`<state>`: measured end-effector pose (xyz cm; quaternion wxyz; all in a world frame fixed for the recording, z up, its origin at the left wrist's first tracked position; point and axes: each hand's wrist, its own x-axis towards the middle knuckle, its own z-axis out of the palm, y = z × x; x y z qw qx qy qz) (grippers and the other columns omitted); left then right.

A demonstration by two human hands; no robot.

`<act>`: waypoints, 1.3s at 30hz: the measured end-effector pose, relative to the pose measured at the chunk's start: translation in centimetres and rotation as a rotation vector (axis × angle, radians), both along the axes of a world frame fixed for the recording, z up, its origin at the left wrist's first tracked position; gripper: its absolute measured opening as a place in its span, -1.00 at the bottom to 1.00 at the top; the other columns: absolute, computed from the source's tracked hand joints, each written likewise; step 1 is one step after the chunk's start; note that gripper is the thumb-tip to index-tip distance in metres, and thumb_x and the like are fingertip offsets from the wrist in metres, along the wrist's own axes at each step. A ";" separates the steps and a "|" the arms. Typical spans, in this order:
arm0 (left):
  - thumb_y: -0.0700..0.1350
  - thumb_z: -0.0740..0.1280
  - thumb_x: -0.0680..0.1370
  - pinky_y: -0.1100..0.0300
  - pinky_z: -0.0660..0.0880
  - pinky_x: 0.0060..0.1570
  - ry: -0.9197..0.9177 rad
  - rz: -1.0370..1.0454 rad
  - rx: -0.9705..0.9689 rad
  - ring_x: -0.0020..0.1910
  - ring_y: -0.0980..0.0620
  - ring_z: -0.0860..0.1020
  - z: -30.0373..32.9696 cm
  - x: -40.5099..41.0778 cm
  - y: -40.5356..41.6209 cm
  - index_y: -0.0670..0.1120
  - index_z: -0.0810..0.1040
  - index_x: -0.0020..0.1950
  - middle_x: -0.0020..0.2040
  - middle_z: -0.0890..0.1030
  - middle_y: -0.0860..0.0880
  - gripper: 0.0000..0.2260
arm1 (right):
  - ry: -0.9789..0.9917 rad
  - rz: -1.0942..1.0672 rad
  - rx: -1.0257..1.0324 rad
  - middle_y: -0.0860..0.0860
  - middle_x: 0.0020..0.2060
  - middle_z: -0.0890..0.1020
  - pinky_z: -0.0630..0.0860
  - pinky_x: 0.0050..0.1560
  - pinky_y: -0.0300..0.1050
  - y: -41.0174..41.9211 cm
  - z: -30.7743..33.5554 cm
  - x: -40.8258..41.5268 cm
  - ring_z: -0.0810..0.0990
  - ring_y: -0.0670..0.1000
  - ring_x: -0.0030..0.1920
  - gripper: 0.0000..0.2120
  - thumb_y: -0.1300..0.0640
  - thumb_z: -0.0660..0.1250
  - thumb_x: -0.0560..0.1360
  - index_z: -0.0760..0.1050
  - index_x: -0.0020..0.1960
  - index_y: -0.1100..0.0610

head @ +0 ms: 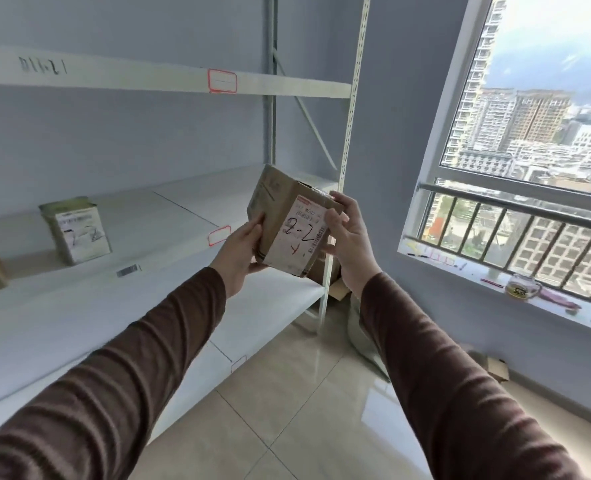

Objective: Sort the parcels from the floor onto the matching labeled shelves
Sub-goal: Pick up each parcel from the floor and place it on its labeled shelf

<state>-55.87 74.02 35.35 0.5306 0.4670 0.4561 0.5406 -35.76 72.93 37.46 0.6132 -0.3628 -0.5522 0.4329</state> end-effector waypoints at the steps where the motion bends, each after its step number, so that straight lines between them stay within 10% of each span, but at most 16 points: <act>1: 0.03 0.17 0.73 0.02 0.59 0.13 0.039 0.018 0.022 0.21 0.02 0.60 -0.2 -0.5 0.0 0.19 0.41 0.53 0.31 0.62 0.05 -0.65 | -0.014 0.027 0.009 0.02 0.05 0.63 0.67 0.01 0.19 0.7 -0.3 -0.6 0.64 0.00 0.02 -0.72 0.12 0.21 0.71 0.36 0.41 0.05; 5: 0.20 0.20 0.68 0.07 0.30 0.48 0.144 0.067 0.091 0.43 0.14 0.43 -1.7 -2.5 -0.1 0.21 0.26 0.61 0.48 0.46 0.16 -0.51 | -0.042 0.162 0.014 -0.09 0.03 0.65 0.65 0.09 0.21 3.2 -1.8 -2.7 0.65 -0.06 0.05 -0.72 0.12 0.21 0.71 0.39 0.41 -0.01; 16: 0.10 0.23 0.68 0.57 0.42 0.06 0.162 0.268 0.116 0.20 0.55 0.46 -5.6 -5.5 -0.5 0.20 0.11 0.66 0.43 0.44 0.28 -0.43 | -0.133 0.452 0.030 0.11 0.20 0.60 0.66 0.04 -0.02 9.4 -5.5 -7.3 0.63 -0.04 0.11 -0.65 0.22 0.18 0.71 0.35 0.48 0.09; 26: 0.23 0.41 0.54 0.28 0.36 0.37 0.263 0.376 0.129 0.40 0.36 0.42 -7.0 -6.7 0.7 0.24 0.08 0.65 0.46 0.44 0.29 -0.23 | -0.138 0.601 -0.025 0.08 0.09 0.62 0.62 0.13 0.04 13.2 -8.0 -10.1 0.64 -0.10 0.04 -0.81 0.14 0.17 0.71 0.36 0.26 0.21; 34: 0.18 0.41 0.57 0.41 0.43 0.25 0.277 0.408 0.082 0.43 0.31 0.41 -6.8 -11.4 3.9 0.22 0.11 0.65 0.54 0.40 0.19 -0.26 | -0.112 0.631 -0.066 0.13 0.17 0.61 0.60 0.21 0.00 16.6 -8.3 -15.0 0.61 -0.01 0.15 -0.71 0.16 0.19 0.71 0.36 0.38 0.27; 39: 0.32 0.46 0.45 0.12 0.30 0.51 0.266 0.424 0.092 0.49 0.21 0.37 -6.6 -15.6 6.9 0.22 0.12 0.65 0.56 0.36 0.17 -0.14 | -0.126 0.617 -0.101 0.00 0.07 0.64 0.63 -0.01 -0.15 18.6 -7.7 -19.3 0.64 -0.16 0.02 -0.74 0.11 0.16 0.73 0.40 0.37 0.17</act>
